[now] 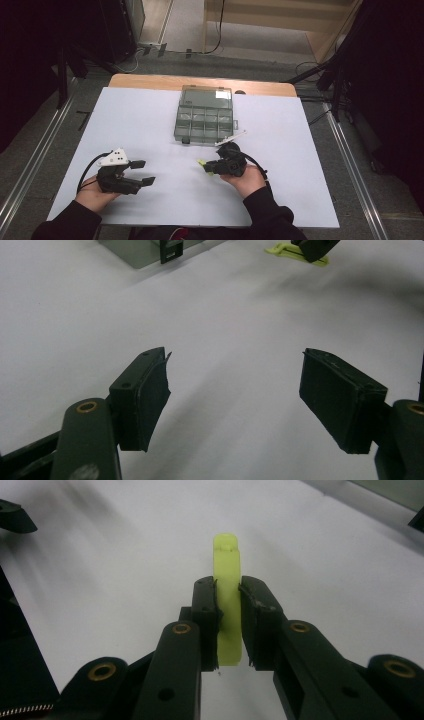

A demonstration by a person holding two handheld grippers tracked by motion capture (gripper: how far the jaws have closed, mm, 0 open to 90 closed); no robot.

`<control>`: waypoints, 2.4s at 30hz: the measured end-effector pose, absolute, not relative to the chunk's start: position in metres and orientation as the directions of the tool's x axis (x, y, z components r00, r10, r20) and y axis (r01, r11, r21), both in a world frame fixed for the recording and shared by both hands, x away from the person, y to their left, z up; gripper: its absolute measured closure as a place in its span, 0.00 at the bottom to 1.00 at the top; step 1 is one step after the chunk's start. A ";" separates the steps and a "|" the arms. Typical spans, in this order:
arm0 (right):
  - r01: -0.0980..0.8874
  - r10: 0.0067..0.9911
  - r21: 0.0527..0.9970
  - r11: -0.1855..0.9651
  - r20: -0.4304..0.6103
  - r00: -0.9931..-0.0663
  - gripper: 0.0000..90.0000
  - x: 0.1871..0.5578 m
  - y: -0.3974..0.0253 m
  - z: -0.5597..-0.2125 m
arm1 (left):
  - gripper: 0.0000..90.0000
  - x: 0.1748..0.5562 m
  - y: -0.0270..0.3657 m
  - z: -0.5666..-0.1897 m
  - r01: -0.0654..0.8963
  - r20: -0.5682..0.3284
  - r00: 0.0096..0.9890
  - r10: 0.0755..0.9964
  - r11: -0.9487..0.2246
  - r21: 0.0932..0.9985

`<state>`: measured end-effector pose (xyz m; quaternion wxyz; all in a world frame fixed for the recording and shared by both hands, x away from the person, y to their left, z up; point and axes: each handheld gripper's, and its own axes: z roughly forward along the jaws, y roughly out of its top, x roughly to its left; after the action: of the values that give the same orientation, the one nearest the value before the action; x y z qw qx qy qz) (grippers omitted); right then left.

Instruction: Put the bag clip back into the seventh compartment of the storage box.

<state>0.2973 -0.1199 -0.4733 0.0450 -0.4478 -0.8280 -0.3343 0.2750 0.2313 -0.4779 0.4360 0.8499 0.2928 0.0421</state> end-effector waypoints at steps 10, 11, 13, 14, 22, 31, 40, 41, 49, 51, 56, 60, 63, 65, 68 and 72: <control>0.783 0.714 0.510 0.355 0.393 -0.580 0.88 0.311 -0.124 -0.468 | 0.30 0.276 0.231 -0.478 0.467 -0.187 0.824 0.534 -0.455 0.758; 0.780 0.715 0.515 0.356 0.387 -0.582 0.88 0.313 -0.124 -0.468 | 0.30 0.276 0.231 -0.479 0.467 -0.188 0.824 0.534 -0.454 0.759; 0.783 0.718 0.514 0.351 0.389 -0.577 0.88 0.315 -0.126 -0.466 | 0.30 0.276 0.231 -0.479 0.469 -0.189 0.823 0.536 -0.454 0.758; 0.782 0.718 0.516 0.350 0.389 -0.577 0.88 0.316 -0.127 -0.465 | 0.30 0.276 0.231 -0.479 0.469 -0.190 0.823 0.535 -0.453 0.758; 0.780 0.721 0.517 0.352 0.382 -0.578 0.88 0.329 -0.127 -0.458 | 0.30 0.276 0.231 -0.479 0.471 -0.192 0.823 0.535 -0.453 0.757; 0.788 0.727 0.513 0.341 0.388 -0.567 0.88 0.339 -0.128 -0.453 | 0.30 0.277 0.232 -0.479 0.470 -0.192 0.822 0.536 -0.448 0.760; 0.799 0.745 0.508 0.320 0.387 -0.544 0.88 0.351 -0.130 -0.452 | 0.30 0.276 0.231 -0.479 0.469 -0.190 0.823 0.536 -0.452 0.759; 0.799 0.745 0.508 0.320 0.387 -0.544 0.88 0.351 -0.130 -0.452 | 0.30 0.276 0.231 -0.479 0.469 -0.190 0.823 0.535 -0.452 0.759; 0.810 0.761 0.498 0.309 0.382 -0.525 0.88 0.362 -0.130 -0.449 | 0.30 0.276 0.231 -0.479 0.470 -0.192 0.823 0.535 -0.450 0.759; 0.813 0.764 0.498 0.300 0.384 -0.518 0.88 0.365 -0.131 -0.447 | 0.30 0.276 0.231 -0.479 0.471 -0.192 0.822 0.536 -0.450 0.759; 0.818 0.771 0.494 0.295 0.383 -0.509 0.88 0.371 -0.133 -0.445 | 0.30 0.276 0.231 -0.479 0.470 -0.192 0.823 0.534 -0.452 0.758; 0.824 0.777 0.486 0.291 0.383 -0.500 0.88 0.376 -0.133 -0.445 | 0.30 0.276 0.231 -0.479 0.472 -0.193 0.822 0.536 -0.450 0.758; 0.824 0.784 0.485 0.292 0.373 -0.497 0.88 0.379 -0.133 -0.445 | 0.30 0.276 0.231 -0.479 0.471 -0.193 0.822 0.535 -0.451 0.758; 0.823 0.789 0.488 0.291 0.363 -0.495 0.88 0.382 -0.132 -0.445 | 0.30 0.276 0.231 -0.479 0.470 -0.192 0.823 0.535 -0.451 0.759; 0.819 0.800 0.491 0.296 0.340 -0.494 0.88 0.386 -0.130 -0.444 | 0.30 0.276 0.232 -0.480 0.472 -0.192 0.822 0.536 -0.453 0.757; 0.813 0.811 0.496 0.305 0.312 -0.495 0.87 0.389 -0.128 -0.443 | 0.30 0.276 0.231 -0.480 0.474 -0.192 0.820 0.539 -0.452 0.755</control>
<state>0.3886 -0.1285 -0.4434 0.0014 -0.5026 -0.8077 -0.3081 0.2764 0.2315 -0.4798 0.4304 0.8513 0.2975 0.0376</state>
